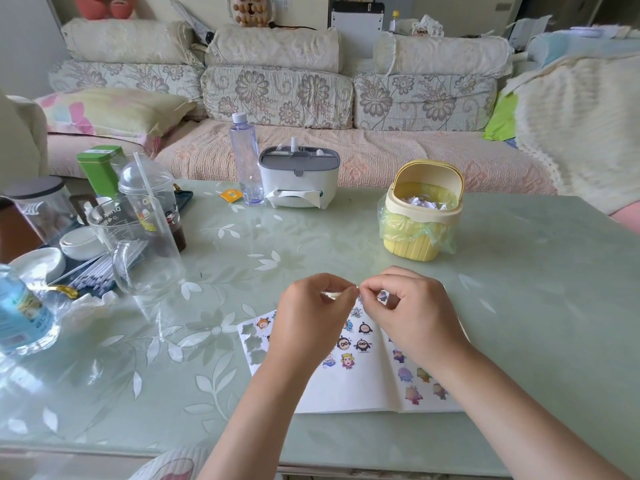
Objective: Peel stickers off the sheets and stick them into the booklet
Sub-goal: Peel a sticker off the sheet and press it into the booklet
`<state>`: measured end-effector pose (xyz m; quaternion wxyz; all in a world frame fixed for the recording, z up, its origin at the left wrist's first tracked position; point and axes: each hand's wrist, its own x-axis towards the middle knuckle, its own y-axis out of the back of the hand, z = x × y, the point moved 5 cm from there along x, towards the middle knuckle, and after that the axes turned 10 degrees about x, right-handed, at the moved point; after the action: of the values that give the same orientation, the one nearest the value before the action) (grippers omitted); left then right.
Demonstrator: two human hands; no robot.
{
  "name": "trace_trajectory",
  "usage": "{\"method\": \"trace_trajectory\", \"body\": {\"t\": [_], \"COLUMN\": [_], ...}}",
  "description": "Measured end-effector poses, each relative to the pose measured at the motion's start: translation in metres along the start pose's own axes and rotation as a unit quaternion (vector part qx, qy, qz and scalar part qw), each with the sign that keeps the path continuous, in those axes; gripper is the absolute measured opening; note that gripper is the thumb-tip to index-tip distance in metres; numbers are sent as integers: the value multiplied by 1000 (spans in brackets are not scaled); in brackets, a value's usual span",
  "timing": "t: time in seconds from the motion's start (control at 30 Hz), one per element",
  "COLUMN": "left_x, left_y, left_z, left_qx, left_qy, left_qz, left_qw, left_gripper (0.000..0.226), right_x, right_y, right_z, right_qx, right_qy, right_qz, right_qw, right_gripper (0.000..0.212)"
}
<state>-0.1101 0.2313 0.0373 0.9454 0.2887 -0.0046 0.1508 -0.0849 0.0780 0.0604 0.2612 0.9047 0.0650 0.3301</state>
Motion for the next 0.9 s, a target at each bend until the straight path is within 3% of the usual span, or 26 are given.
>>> {"method": "trace_trajectory", "body": {"t": [0.2, 0.37, 0.47, 0.6, 0.9], "left_x": [-1, 1, 0, 1, 4], "left_y": [-3, -6, -8, -9, -12], "left_z": [4, 3, 5, 6, 7], "left_qx": [19, -50, -87, -103, -112], "left_qy": [-33, -7, 0, -10, -26], "left_qz": [-26, -81, -97, -89, -77], "left_qw": [999, 995, 992, 991, 990], "left_gripper": [10, 13, 14, 13, 13], "right_x": [1, 0, 0, 0, 0], "right_y": [-1, -4, -5, -6, -5], "right_z": [1, 15, 21, 19, 29], "right_qx": [-2, 134, 179, 244, 278], "right_qy": [-17, -172, -218, -227, -258], "right_qz": [-3, -16, -32, -35, 1], "right_qw": [1000, 976, 959, 942, 925], "right_gripper": [14, 16, 18, 11, 11]}}
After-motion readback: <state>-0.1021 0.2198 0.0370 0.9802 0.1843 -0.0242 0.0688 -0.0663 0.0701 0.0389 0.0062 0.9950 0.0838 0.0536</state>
